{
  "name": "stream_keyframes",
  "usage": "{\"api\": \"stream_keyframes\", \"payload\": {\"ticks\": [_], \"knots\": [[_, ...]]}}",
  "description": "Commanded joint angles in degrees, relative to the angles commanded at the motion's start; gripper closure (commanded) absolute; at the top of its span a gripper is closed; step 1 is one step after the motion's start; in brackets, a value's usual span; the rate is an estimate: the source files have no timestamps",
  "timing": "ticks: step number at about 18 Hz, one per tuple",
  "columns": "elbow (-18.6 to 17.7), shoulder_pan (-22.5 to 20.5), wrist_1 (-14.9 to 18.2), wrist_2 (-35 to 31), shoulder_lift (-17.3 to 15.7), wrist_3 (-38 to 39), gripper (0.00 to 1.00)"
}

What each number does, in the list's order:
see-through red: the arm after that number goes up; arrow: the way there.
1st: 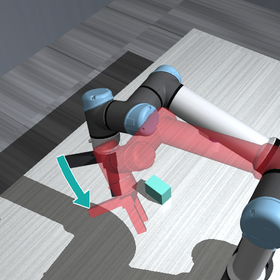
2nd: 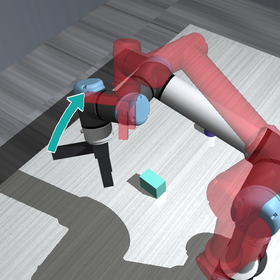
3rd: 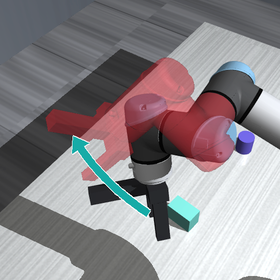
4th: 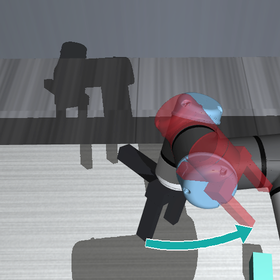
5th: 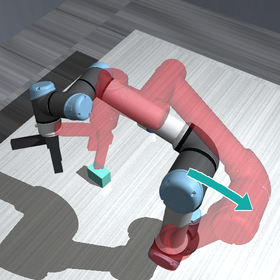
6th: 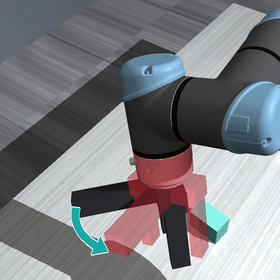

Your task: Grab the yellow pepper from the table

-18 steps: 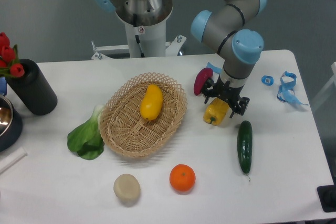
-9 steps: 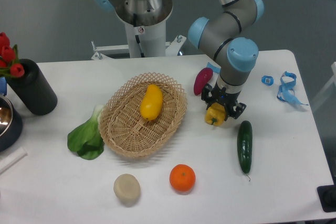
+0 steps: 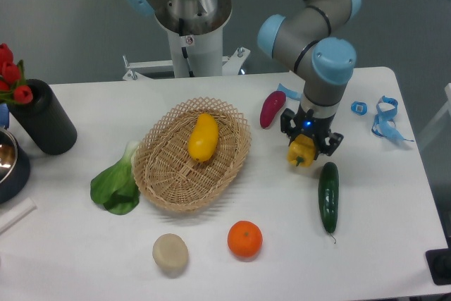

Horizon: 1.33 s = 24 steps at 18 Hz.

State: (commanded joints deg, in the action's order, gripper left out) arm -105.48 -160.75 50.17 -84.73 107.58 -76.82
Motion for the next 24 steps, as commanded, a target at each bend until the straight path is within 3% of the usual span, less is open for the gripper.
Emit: {"api": "stream_keyframes", "payload": {"ticks": [2, 6, 8, 17, 24], "knots": [[2.2, -0.1, 2.1, 0.0, -0.2, 0.0, 0.93], [8.1, -0.4, 10.6, 0.0, -0.5, -0.1, 0.93], [10.3, -0.2, 12.9, 0.0, -0.5, -0.4, 0.93], [16.1, -0.3, 17.6, -1.7, -0.4, -4.7, 0.92], [15.7, -0.3, 17.2, -1.8, -0.4, -4.8, 0.92]]}}
